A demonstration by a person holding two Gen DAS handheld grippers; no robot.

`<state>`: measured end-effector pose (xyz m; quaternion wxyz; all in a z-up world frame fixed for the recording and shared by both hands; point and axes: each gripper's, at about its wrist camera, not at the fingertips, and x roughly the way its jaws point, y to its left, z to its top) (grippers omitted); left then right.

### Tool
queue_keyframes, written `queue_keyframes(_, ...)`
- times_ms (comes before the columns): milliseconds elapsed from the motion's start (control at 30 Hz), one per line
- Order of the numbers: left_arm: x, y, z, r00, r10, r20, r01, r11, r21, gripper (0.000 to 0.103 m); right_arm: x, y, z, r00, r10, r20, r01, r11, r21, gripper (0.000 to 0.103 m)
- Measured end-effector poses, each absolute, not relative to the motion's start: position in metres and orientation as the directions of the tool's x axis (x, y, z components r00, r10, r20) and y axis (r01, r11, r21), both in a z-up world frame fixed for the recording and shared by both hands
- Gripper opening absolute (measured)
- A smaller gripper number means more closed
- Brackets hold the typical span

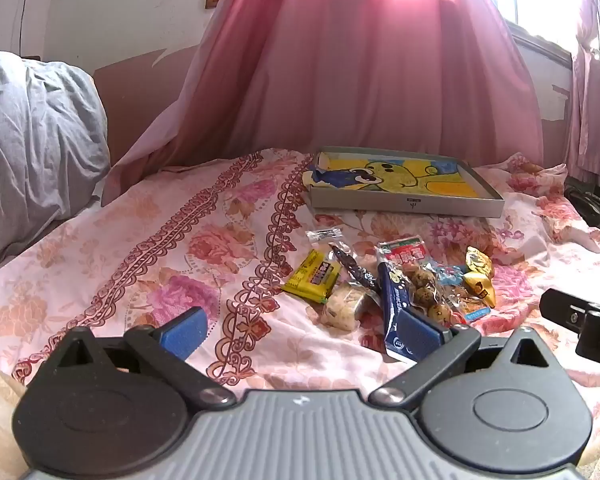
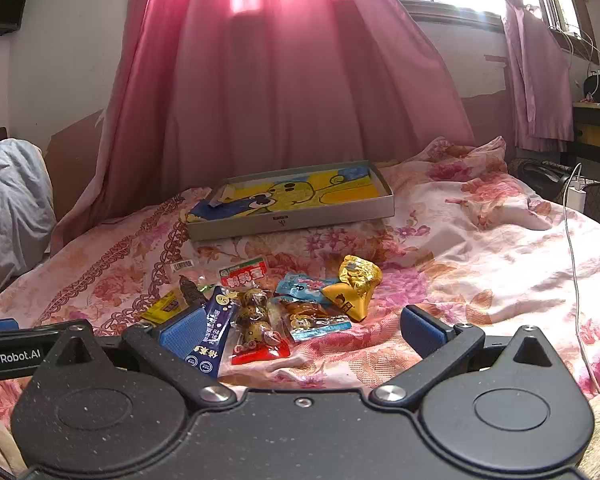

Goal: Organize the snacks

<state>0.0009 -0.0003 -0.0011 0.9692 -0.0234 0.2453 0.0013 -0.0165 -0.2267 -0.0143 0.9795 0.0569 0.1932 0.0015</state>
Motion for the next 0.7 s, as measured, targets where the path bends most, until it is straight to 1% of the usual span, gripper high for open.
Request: queue_keyframes(700, -0.0009, -0.0008, -0.0044, 0.877, -0.01, -0.48, -0.016, 0.999, -0.05, 0.103, -0.0165, -0.2263, -0.014, 0.925, 0.024, -0.378, 0.02, 0.994, 0.11, 0.102)
